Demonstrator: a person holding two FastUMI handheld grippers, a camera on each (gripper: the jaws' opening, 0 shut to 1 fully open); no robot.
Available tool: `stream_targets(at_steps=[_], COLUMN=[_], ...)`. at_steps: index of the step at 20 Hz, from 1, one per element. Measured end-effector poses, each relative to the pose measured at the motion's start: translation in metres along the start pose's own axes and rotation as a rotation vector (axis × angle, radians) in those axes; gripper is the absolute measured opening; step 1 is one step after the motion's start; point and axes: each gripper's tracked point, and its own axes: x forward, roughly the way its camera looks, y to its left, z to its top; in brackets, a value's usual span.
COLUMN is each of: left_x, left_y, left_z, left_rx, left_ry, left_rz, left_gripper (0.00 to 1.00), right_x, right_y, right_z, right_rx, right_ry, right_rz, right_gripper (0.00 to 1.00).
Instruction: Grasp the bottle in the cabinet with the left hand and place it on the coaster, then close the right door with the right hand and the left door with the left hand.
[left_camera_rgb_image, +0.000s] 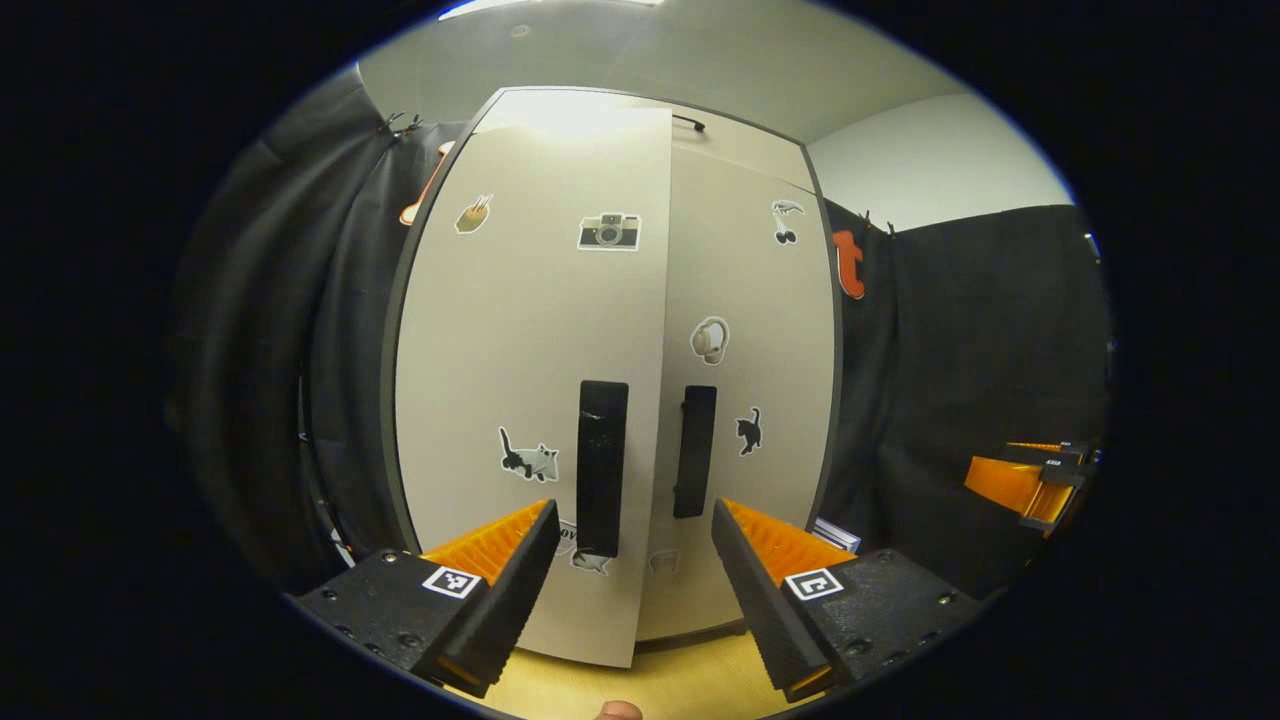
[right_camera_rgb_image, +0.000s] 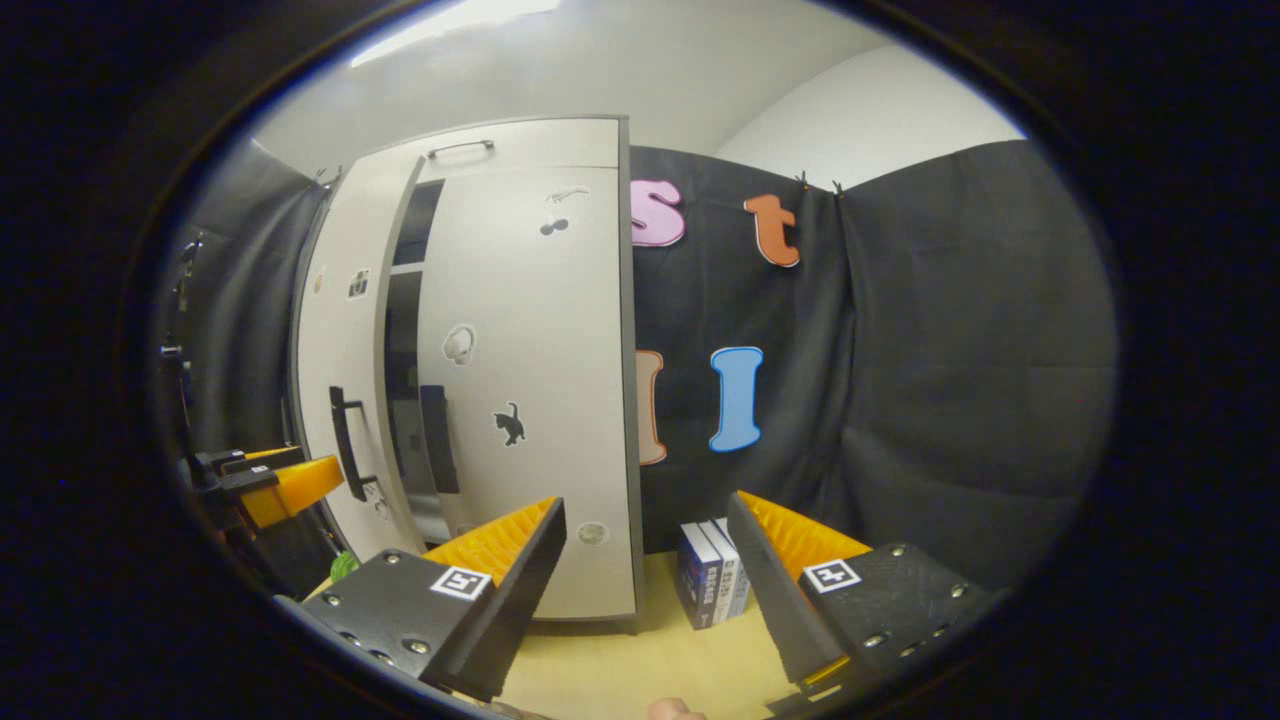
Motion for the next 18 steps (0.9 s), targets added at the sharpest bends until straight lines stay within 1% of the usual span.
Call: stream_targets(at_steps=[1,3,4,7,8,18], left_x=[-0.003,-0.009,-0.011,-0.018,-0.018,-0.032], left_y=[0.0,-0.001,-0.002,-0.006,-0.006,-0.004], left_z=[0.0,0.002,0.004,0.007,0.007,0.007], left_rx=[0.001,0.01,0.013,0.013,0.013,0.022], left_ry=[0.001,0.001,-0.001,-0.004,-0.005,0.013], left_rz=[0.002,0.007,0.008,0.003,0.0,0.005], left_gripper=[0.95,0.95,0.95,0.95,0.95,0.95], right_x=[0.0,-0.002,-0.002,-0.004,-0.004,-0.007], right_y=[0.001,0.003,0.004,0.004,0.004,0.006], right_z=[0.0,0.0,0.0,-0.001,-0.001,-0.001], right_rx=[-0.001,-0.002,-0.003,-0.007,-0.006,-0.003], right_ry=[-0.001,-0.003,-0.003,-0.002,-0.002,-0.005], right_rz=[0.005,0.013,0.018,0.024,0.025,0.035], right_gripper=[0.98,0.98,0.93,0.94,0.98,0.98])
